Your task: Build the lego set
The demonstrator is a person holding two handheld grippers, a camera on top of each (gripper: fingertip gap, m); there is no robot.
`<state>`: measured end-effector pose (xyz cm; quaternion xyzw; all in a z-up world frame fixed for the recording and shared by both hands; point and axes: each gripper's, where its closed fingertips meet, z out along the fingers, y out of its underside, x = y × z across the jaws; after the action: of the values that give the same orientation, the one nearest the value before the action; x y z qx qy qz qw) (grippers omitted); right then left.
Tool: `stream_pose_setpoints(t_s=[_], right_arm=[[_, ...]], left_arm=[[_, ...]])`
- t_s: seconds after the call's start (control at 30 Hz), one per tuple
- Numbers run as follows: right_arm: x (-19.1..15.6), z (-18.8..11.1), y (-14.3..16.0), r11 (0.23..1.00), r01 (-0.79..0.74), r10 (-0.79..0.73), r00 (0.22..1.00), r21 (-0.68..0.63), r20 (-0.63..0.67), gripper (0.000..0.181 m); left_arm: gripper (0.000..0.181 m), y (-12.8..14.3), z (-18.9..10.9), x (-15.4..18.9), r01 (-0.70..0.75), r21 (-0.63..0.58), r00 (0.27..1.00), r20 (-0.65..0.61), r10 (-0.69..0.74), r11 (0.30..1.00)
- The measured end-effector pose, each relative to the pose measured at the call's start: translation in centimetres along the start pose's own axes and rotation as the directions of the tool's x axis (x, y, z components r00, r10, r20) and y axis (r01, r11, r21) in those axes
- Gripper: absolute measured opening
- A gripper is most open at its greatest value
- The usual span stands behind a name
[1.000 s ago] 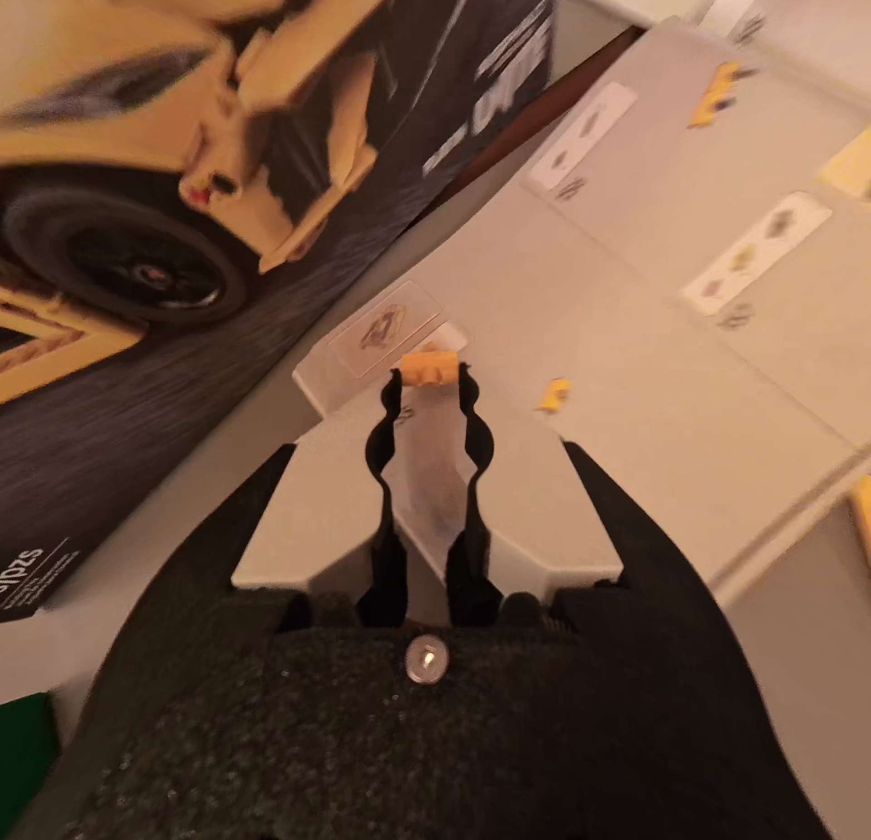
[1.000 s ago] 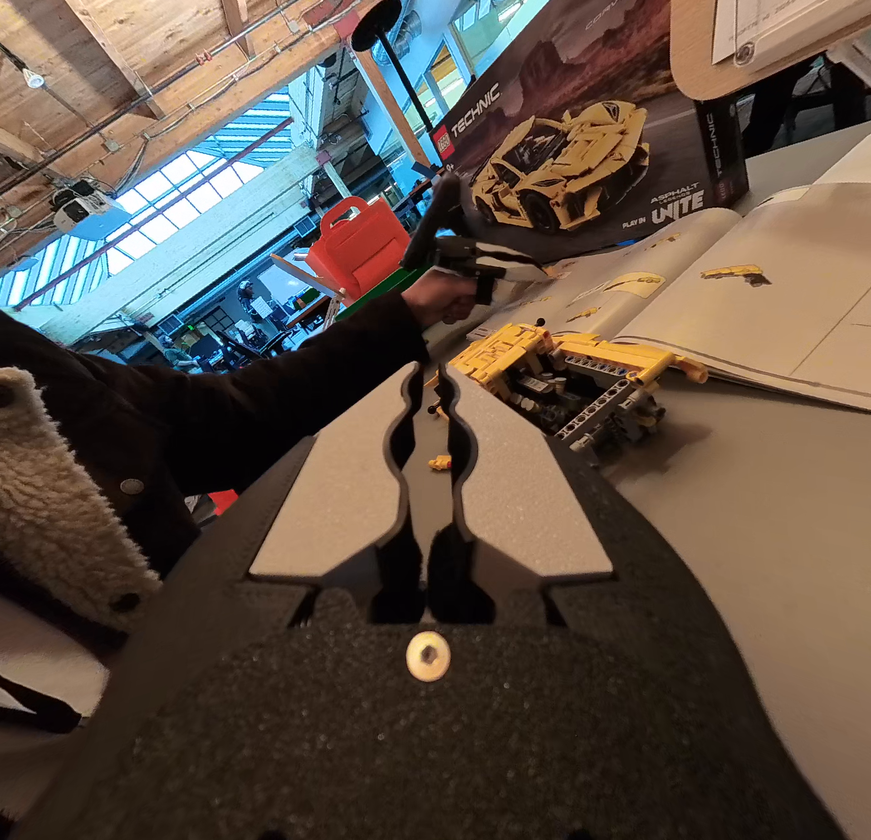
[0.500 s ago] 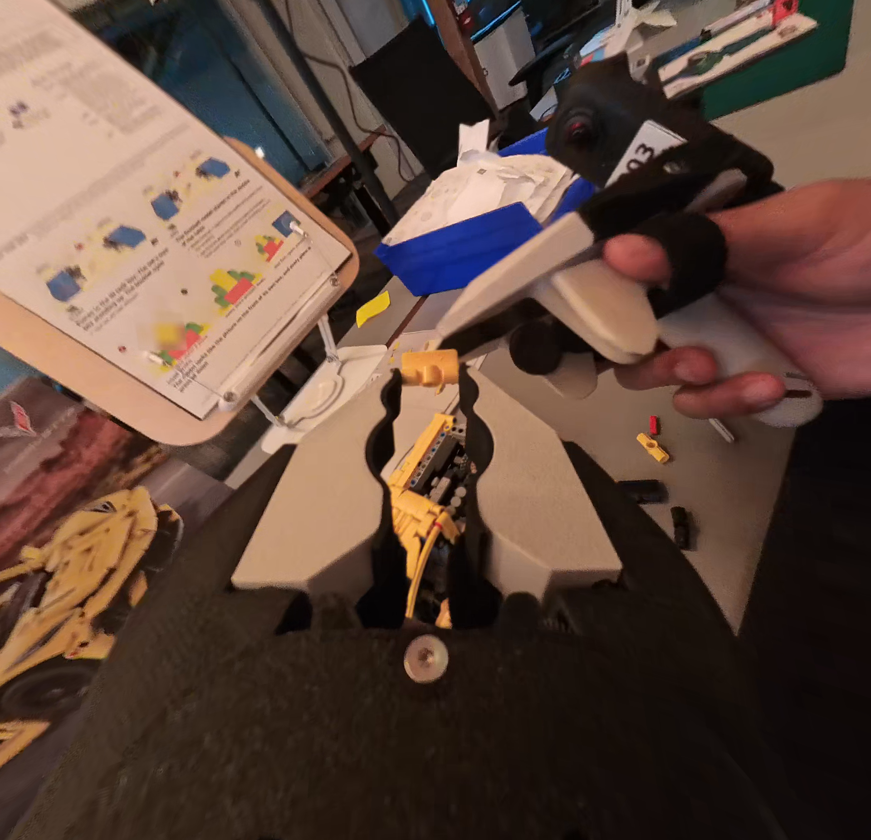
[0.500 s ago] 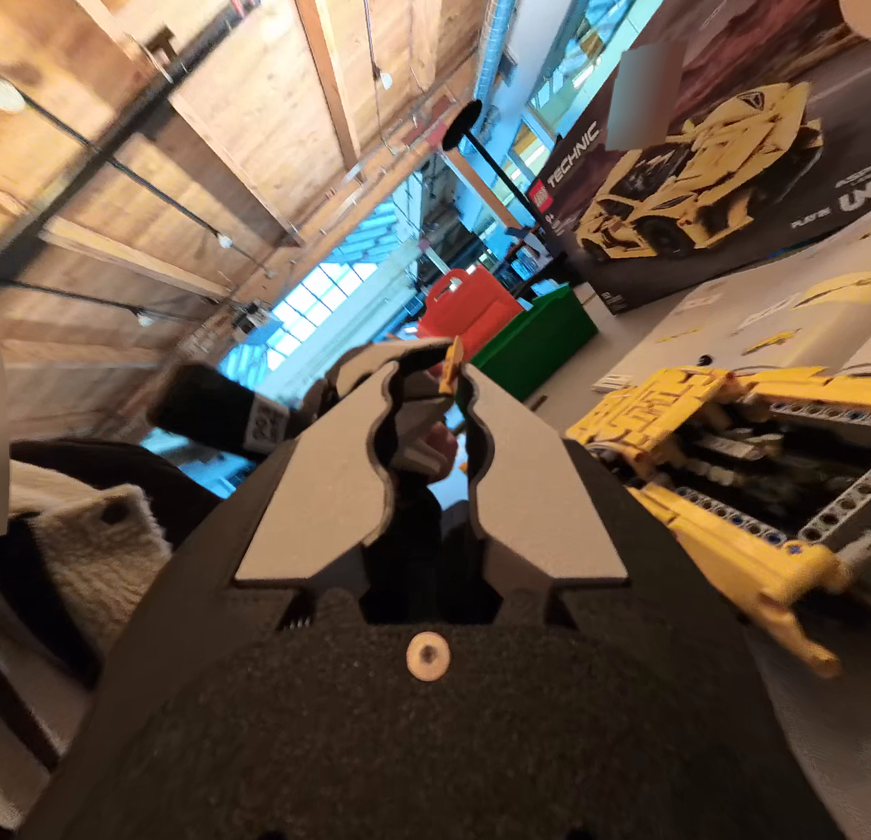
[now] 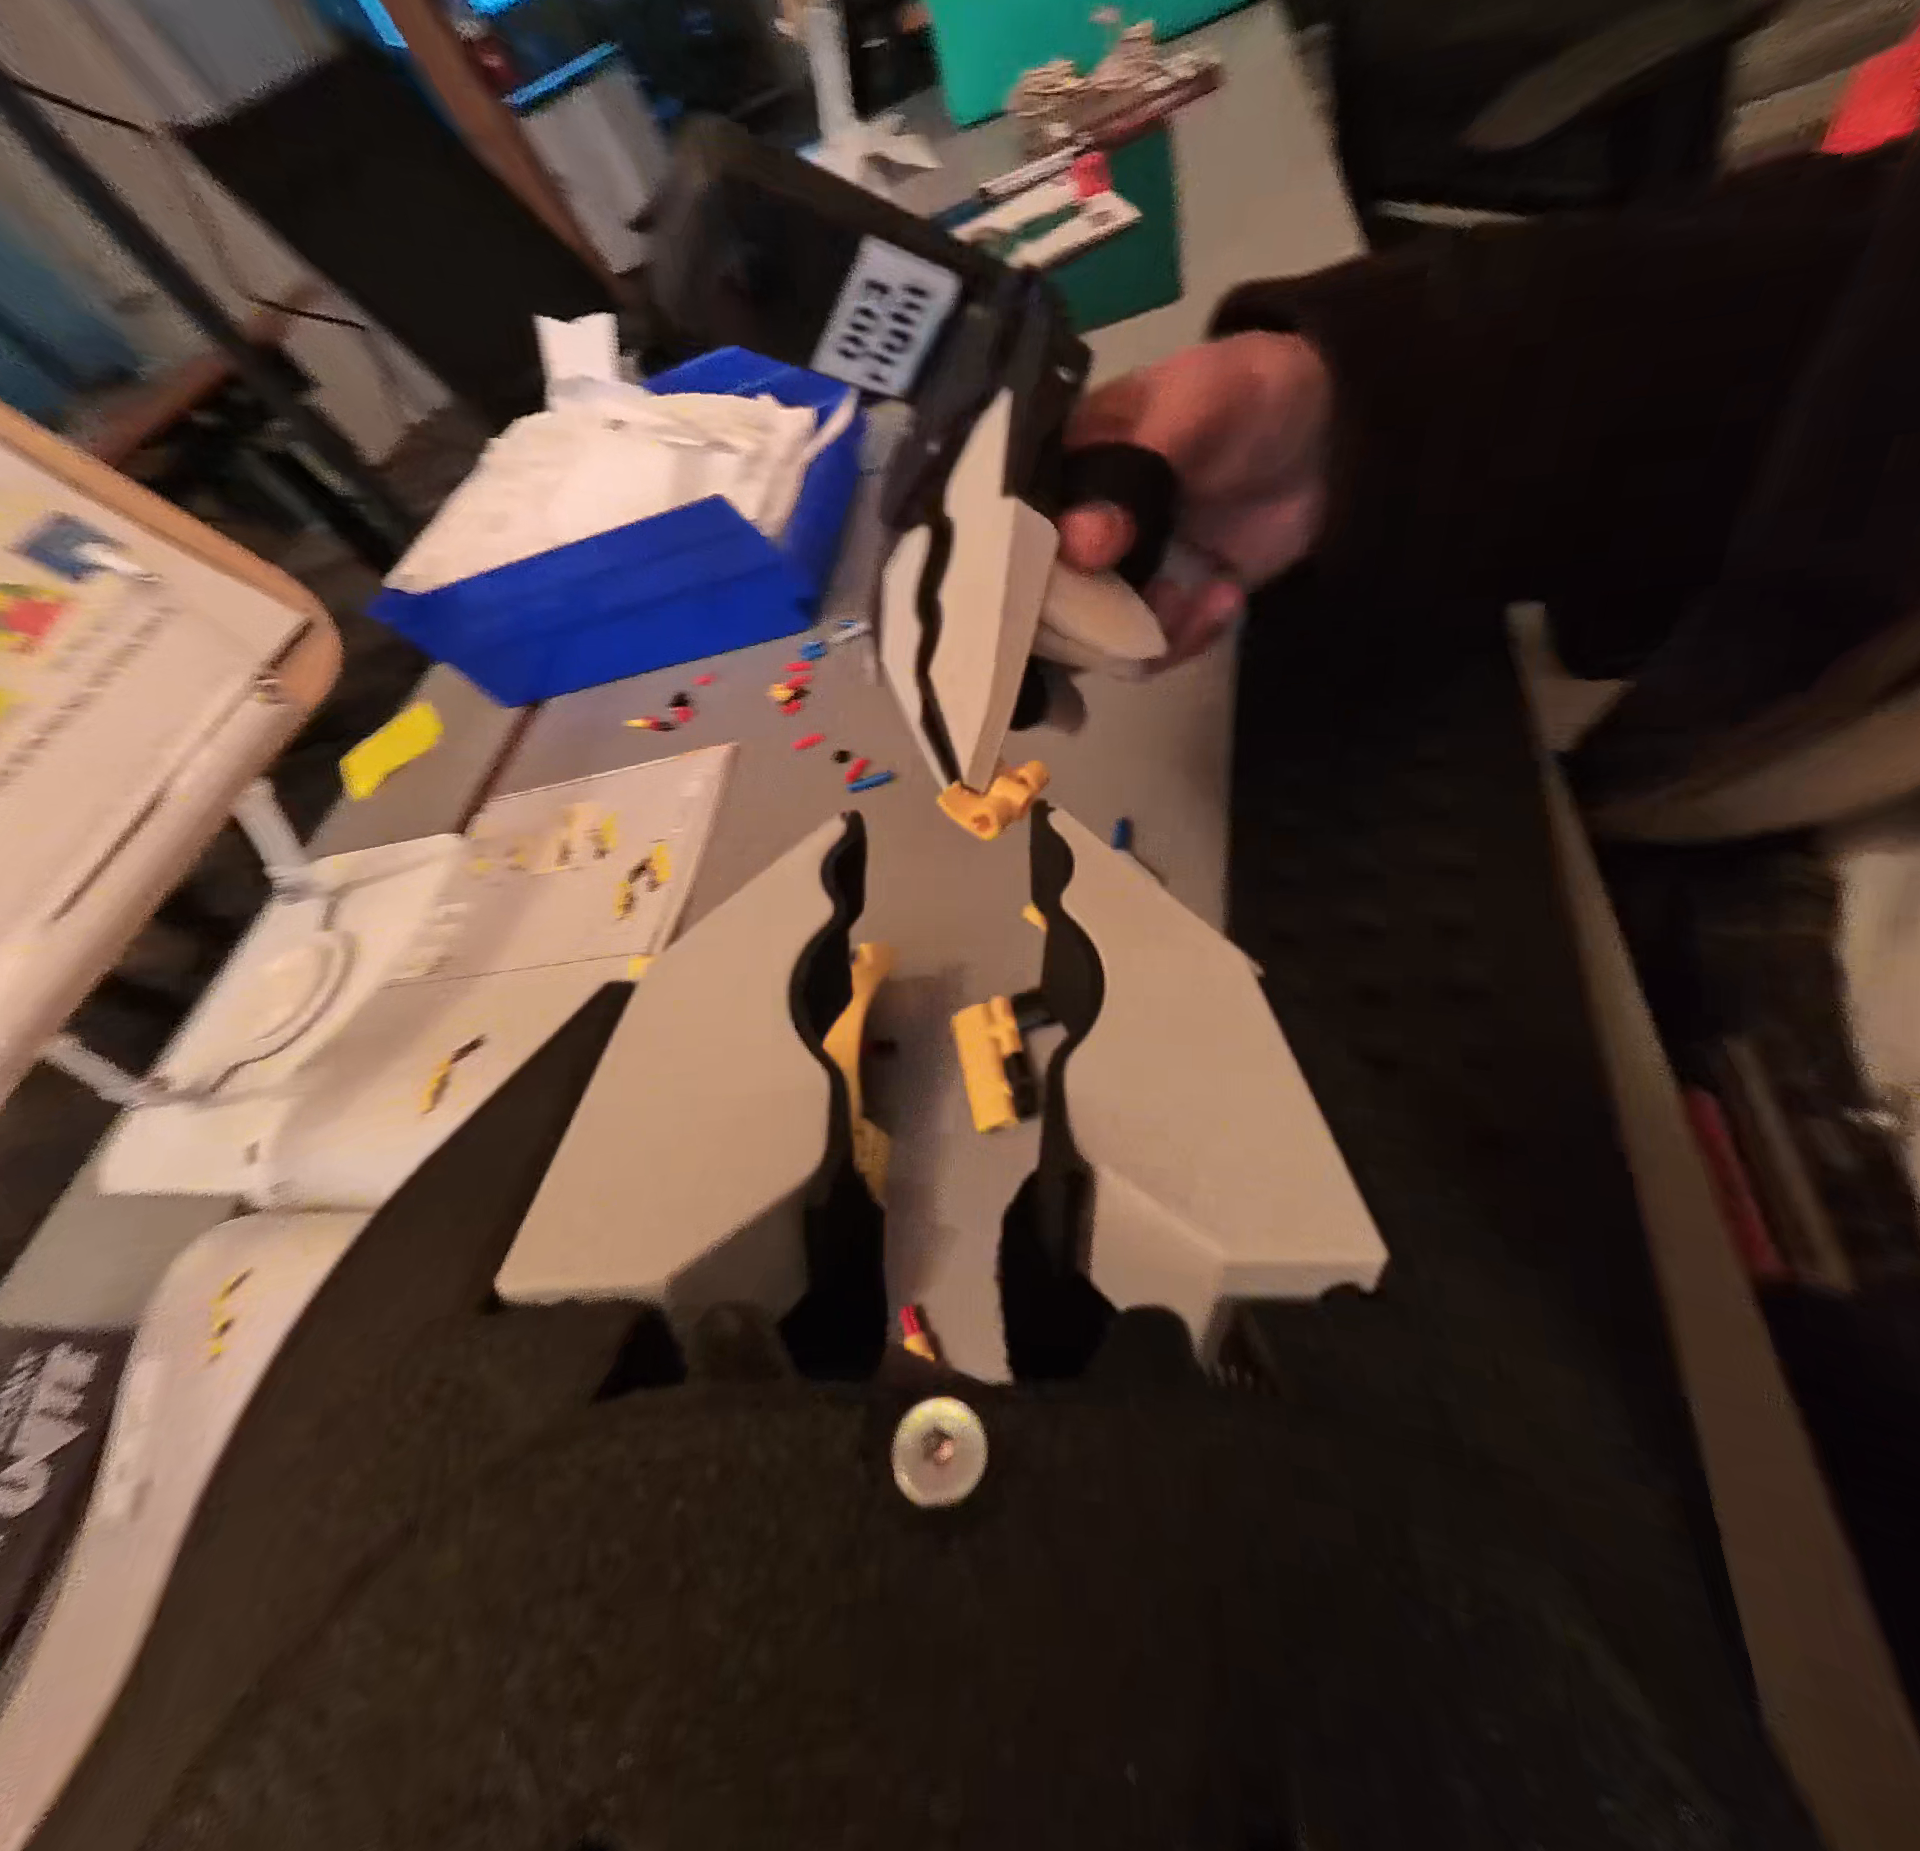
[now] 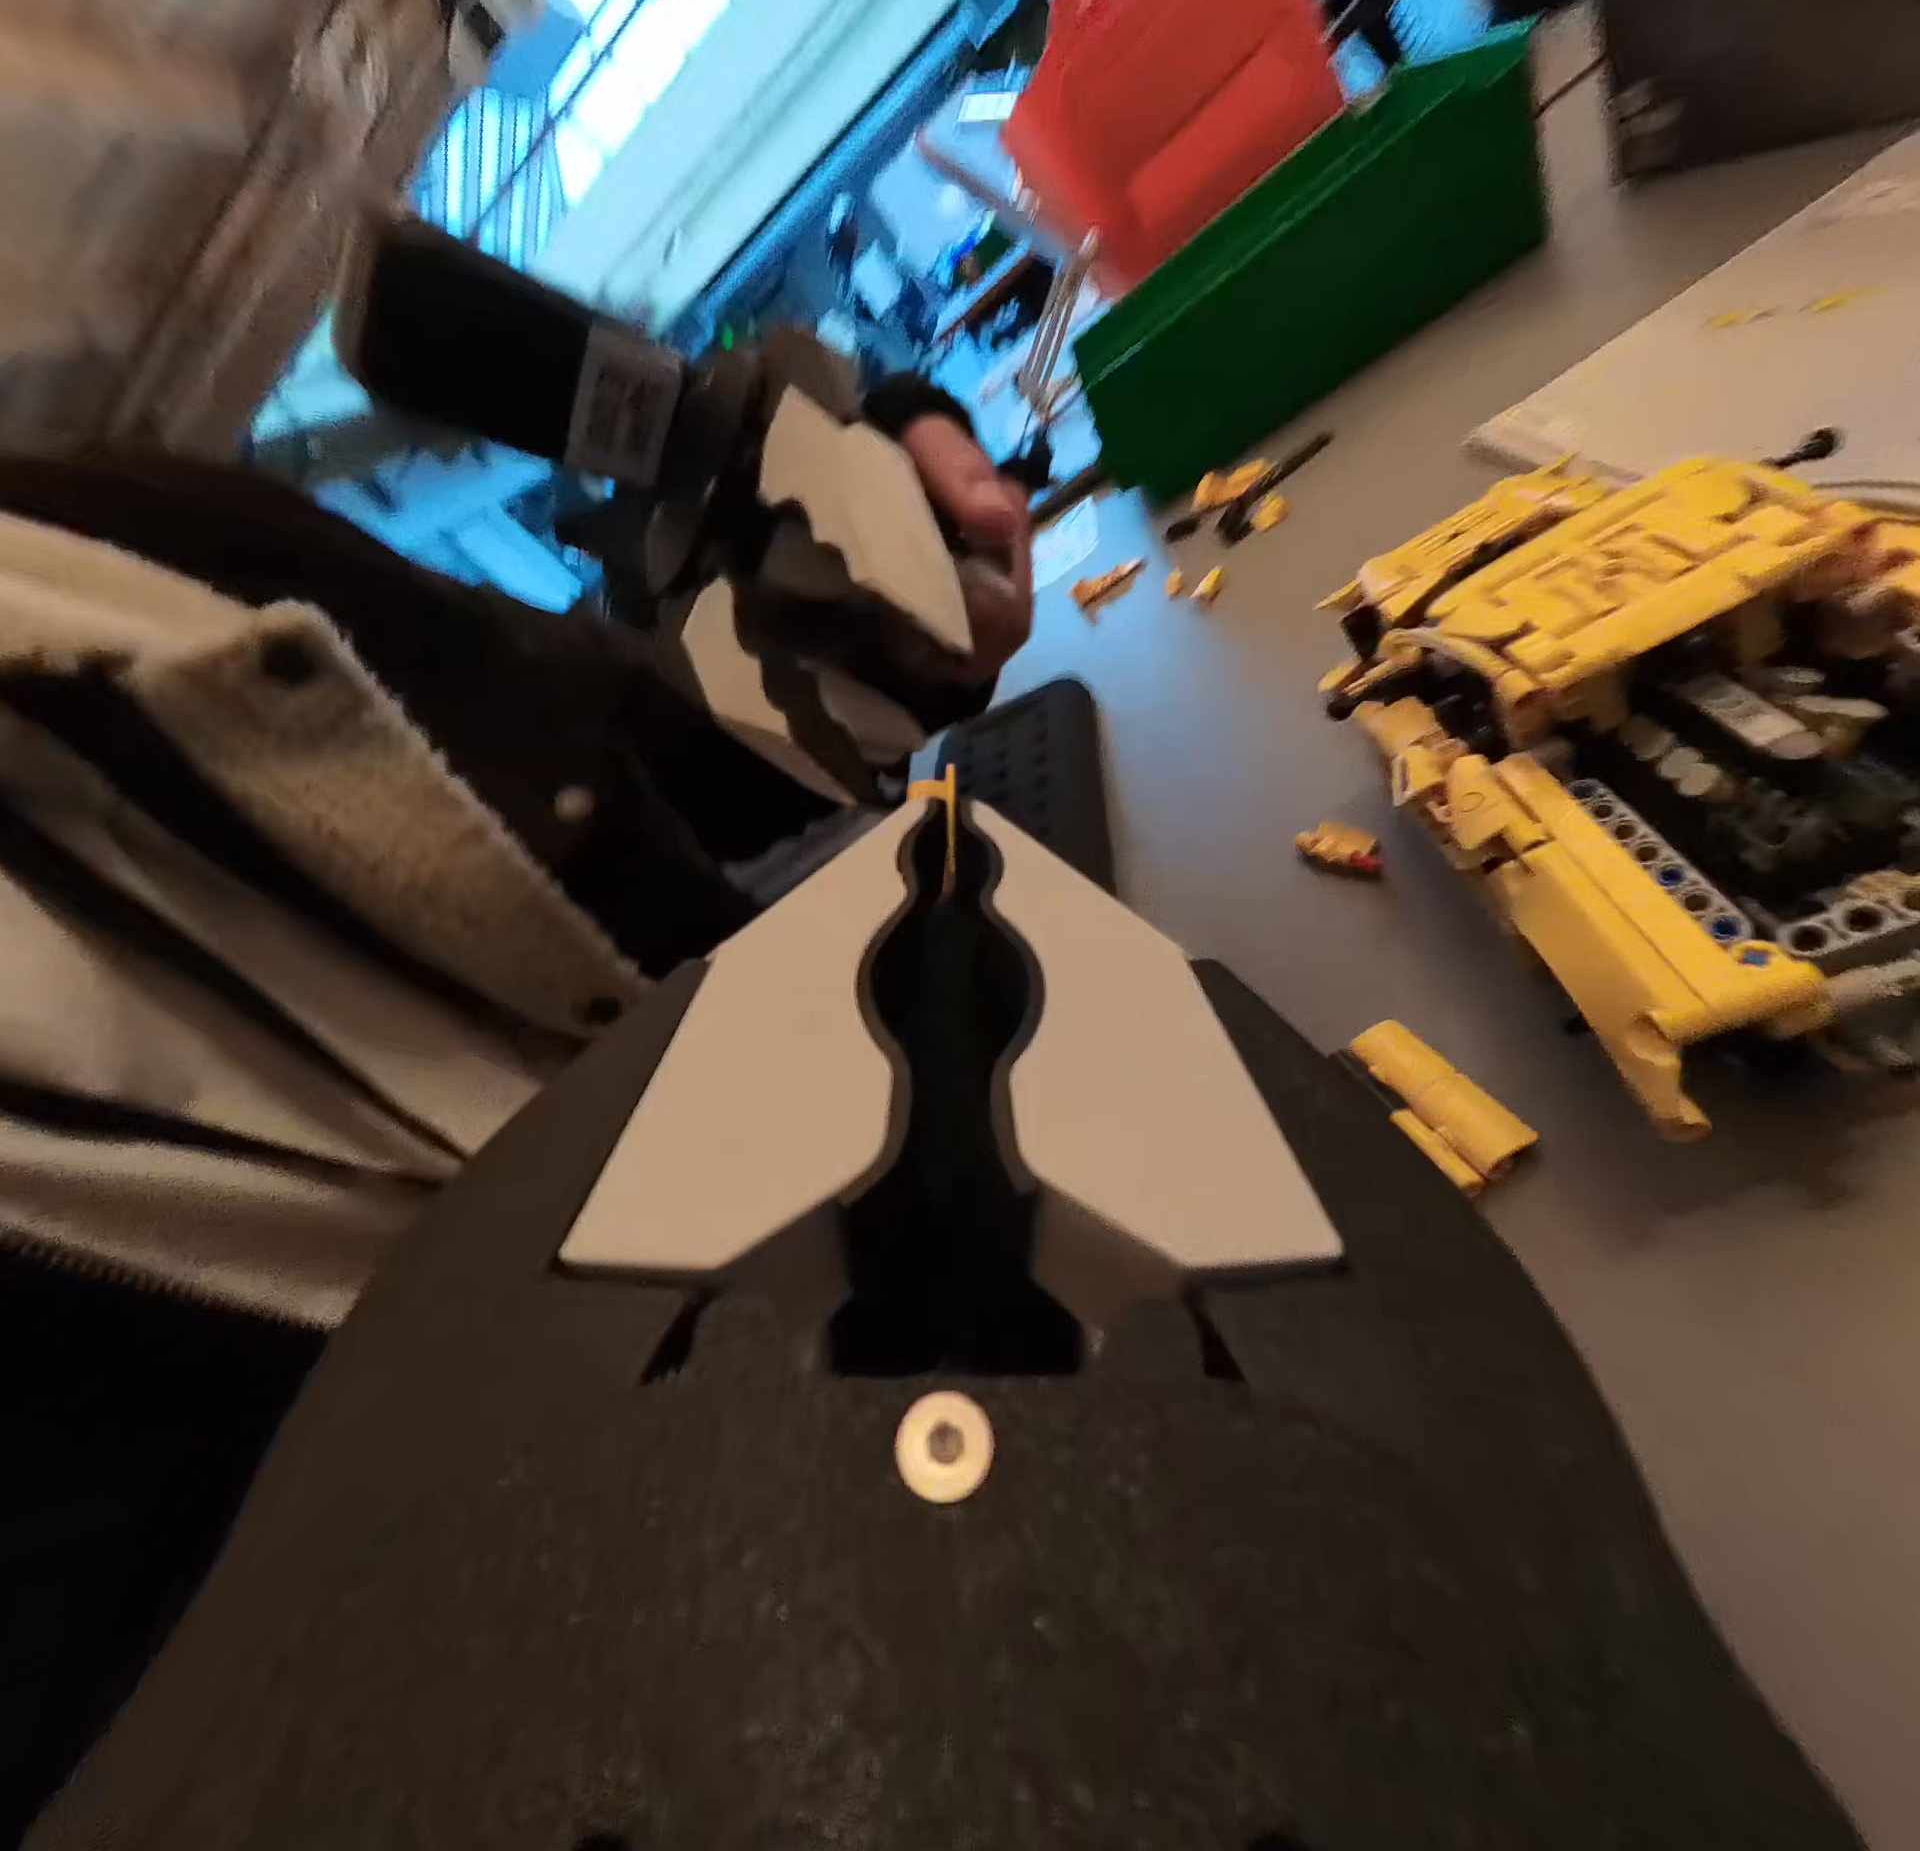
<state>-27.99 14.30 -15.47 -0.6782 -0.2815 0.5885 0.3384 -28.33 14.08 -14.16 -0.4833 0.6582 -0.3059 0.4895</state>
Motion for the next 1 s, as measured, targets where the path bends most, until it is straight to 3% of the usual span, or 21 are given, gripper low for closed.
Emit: stream_pose_setpoints(t_s=[0.13, 0.43, 0.53, 0.6, 0.67, 0.83, 1.0], right_arm=[[-1.1, 0.8, 0.3, 0.992, 0.051, -0.047, 0.998, -0.111, 0.043, 0.001], [-0.8, 1.9, 1.0, 0.984, 0.05, -0.041, 0.998, -0.174, 0.057, 0.001], [-0.2, 1.8, 0.2, 0.994, 0.046, -0.042, 0.998, -0.102, 0.045, 0.004], [0.7, 1.2, -0.8, 1.0, 0.006, -0.005, 1.0, -0.014, 0.026, 0.019], [0.7, 0.9, -1.4, 0.995, -0.064, 0.059, 0.996, 0.072, 0.068, 0.021], [-0.4, 1.8, -1.3, 0.954, -0.247, 0.202, 0.948, 0.169, 0.246, 0.018], [0.2, 2.1, -0.9, 0.939, -0.286, 0.235, 0.939, 0.188, 0.253, 0.007]], left_arm=[[0.031, 0.4, -0.1, 1.5, -0.078, -0.019, 0.994, -0.078, 0.077, 0.997], [0.018, 1.3, 0.2, 2.1, -0.153, -0.04, 0.987, -0.052, 0.151, 0.987], [0.017, 1.2, 0.2, 1.2, -0.141, -0.027, 0.99, 0.007, 0.141, 0.99], [0.017, 1.0, 0.1, 0.1, -0.117, -0.007, 0.991, 0.07, 0.118, 0.993], [0.017, 0.6, 0.0, -0.6, -0.108, 0.024, 0.987, 0.126, 0.104, 0.994], [0.017, 0.8, 0.6, -1.1, -0.176, 0.005, 0.962, 0.215, 0.171, 0.984], [0.017, 1.1, 1.0, -0.6, -0.228, -0.021, 0.946, 0.232, 0.226, 0.973]])
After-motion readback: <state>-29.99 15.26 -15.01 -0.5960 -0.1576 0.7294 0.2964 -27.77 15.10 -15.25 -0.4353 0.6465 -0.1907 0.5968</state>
